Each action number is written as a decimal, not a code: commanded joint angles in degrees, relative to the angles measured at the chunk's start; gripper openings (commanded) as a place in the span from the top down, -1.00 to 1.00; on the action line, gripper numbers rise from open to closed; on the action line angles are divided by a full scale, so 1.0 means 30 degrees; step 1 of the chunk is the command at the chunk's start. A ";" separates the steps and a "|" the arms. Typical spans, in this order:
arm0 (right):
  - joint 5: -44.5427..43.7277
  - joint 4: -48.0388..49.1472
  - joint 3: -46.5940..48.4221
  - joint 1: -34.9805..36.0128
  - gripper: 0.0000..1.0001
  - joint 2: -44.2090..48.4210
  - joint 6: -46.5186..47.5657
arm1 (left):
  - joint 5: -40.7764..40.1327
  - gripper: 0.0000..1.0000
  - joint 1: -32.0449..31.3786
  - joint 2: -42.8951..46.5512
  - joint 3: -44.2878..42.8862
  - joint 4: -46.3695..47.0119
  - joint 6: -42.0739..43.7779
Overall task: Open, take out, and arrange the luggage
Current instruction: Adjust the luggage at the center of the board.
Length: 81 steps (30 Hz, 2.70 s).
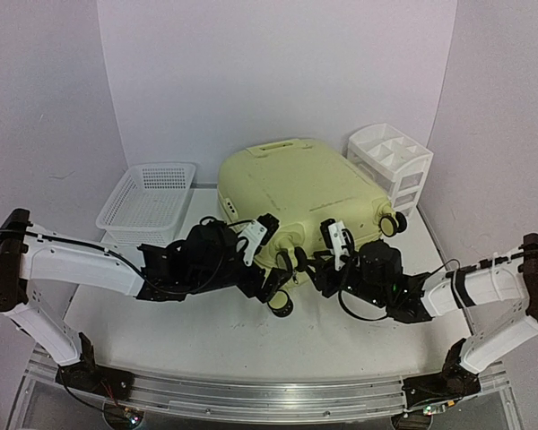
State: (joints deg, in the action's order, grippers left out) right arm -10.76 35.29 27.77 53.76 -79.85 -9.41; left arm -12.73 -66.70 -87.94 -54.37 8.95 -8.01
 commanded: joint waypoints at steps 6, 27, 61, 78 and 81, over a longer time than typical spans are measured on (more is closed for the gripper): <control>0.3463 0.0454 0.1465 -0.0004 0.26 -0.0759 0.0104 | -0.0513 -0.99 -0.0333 -0.0218 -0.0875 0.1221 -0.0366; 0.4503 0.0601 0.1837 -0.0019 0.28 -0.1029 -0.0429 | -0.1983 -0.83 -0.0444 -0.0988 -0.2777 0.1215 0.3102; 0.4658 -0.0520 0.2917 0.0013 0.29 -0.0863 -0.0701 | 0.2822 -0.99 0.1156 0.1619 0.1295 0.4004 1.9886; 0.4767 -0.0571 0.3048 0.0021 0.30 -0.1038 -0.0701 | 0.6260 -0.99 0.2274 0.1079 -0.0950 0.2303 2.1136; 0.4783 -0.0600 0.3055 0.0026 0.30 -0.1011 -0.0700 | 0.6673 -0.99 0.2386 0.0574 -0.1725 0.1024 2.1602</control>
State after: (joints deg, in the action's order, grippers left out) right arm 4.23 30.20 33.82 53.78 -83.26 -10.96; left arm 3.36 -60.18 -85.25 -54.50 15.53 54.52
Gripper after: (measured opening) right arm 0.351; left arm 0.995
